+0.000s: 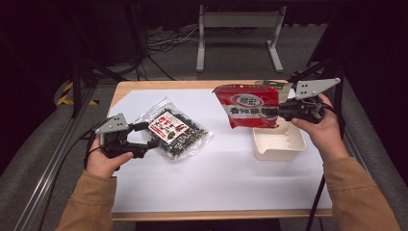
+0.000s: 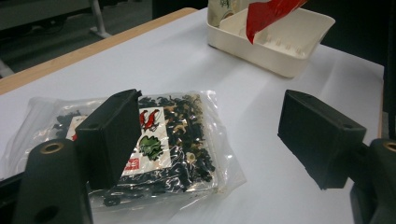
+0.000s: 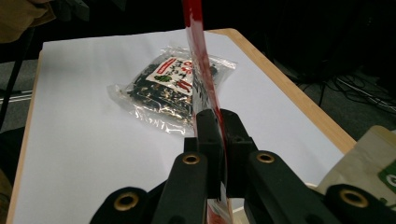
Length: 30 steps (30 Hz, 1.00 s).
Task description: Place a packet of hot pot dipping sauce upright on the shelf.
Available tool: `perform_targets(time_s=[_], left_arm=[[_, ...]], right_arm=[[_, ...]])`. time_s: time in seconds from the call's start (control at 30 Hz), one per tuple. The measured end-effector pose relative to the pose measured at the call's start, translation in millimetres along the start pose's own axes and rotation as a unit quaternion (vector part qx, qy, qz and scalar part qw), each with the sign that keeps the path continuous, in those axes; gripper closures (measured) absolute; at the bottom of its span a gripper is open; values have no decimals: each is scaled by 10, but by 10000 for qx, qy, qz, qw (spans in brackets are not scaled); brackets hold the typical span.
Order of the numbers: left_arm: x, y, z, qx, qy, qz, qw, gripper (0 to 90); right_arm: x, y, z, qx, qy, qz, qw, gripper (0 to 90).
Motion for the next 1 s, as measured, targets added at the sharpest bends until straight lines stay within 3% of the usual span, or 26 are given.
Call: perform_targets(time_s=[0.03,0.27,0.8,1.0], left_arm=[[12,4,-8,-18,-39,-10,10000,209],[48,11,-17,-393,177,-39,9991,201],[124,48,-104,-566,-71,-281,9980,129],[146,52,-127,-536,-206,-292,9979,128]], right_arm=[[5,-13,14,21,32,16,10000,885],[43,-96,115,206,65,94,9997,885],[174,-270,350,602,214,233,9977,885],[233,-293,426,677,278,213,9971,885]])
Point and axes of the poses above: each handheld gripper's, and its own axes: y roughly forward along the jaws, x roughly out of its underside, z roughly to its right, the point moved 1 cm from there along y, roughly forward along the jaws, and after that the axes turned 13 degrees about -x, right-handed, at the moved point
